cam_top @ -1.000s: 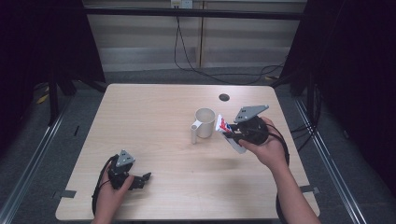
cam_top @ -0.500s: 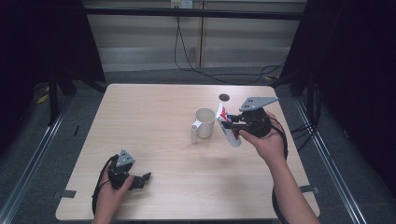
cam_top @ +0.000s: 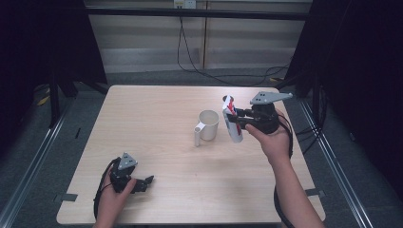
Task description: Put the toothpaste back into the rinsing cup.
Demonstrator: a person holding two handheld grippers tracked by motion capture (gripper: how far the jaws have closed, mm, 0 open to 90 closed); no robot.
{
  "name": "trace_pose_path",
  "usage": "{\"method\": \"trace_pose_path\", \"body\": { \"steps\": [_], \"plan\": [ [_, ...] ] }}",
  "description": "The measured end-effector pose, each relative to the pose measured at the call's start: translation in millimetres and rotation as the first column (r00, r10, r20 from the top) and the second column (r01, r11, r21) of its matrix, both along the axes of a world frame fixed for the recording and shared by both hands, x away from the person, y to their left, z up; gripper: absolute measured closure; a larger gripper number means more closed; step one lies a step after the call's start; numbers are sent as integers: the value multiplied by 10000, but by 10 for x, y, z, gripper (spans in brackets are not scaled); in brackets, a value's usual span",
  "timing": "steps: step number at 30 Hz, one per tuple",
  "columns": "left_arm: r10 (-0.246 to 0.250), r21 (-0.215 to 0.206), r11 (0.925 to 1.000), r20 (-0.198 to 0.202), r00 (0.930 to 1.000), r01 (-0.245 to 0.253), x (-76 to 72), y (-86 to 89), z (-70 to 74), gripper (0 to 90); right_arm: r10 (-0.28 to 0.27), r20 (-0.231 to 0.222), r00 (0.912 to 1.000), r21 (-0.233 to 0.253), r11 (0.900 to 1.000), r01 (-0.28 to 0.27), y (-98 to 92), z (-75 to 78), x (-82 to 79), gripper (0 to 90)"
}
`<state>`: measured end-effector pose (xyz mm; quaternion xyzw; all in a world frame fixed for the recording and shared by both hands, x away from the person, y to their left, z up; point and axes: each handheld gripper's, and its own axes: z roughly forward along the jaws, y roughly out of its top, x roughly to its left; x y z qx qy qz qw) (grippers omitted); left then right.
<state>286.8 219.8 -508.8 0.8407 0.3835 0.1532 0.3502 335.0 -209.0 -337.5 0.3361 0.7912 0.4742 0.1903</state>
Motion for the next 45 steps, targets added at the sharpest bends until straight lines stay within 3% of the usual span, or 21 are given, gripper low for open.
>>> {"method": "trace_pose_path", "body": {
  "steps": [5, 16, 27, 40, 45],
  "plan": [
    [114, -147, 9998, 19, 9999, -114, -3, -9, -6, 69, -139, 38, 9999, 240, 9996, 138, -14, 15, 11, 703],
    [43, -42, 10000, 39, 10000, -43, 0, -3, -2, 70, -439, 410, 9982, 589, 9974, 414, 33, 101, 58, 702],
    [85, -97, 9999, 46, 10000, -85, -1, -7, -4, 69, -744, 516, 9959, 1205, 9904, 678, 44, 127, 133, 701],
    [32, -37, 10000, 39, 10000, -32, 0, -4, -2, 69, -964, 725, 9927, 1439, 9859, 852, 81, 152, 210, 700],
    [30, -36, 10000, 38, 10000, -30, 0, -4, -2, 69, -1113, 733, 9911, 1822, 9785, 965, 71, 125, 230, 699]
  ]
}}
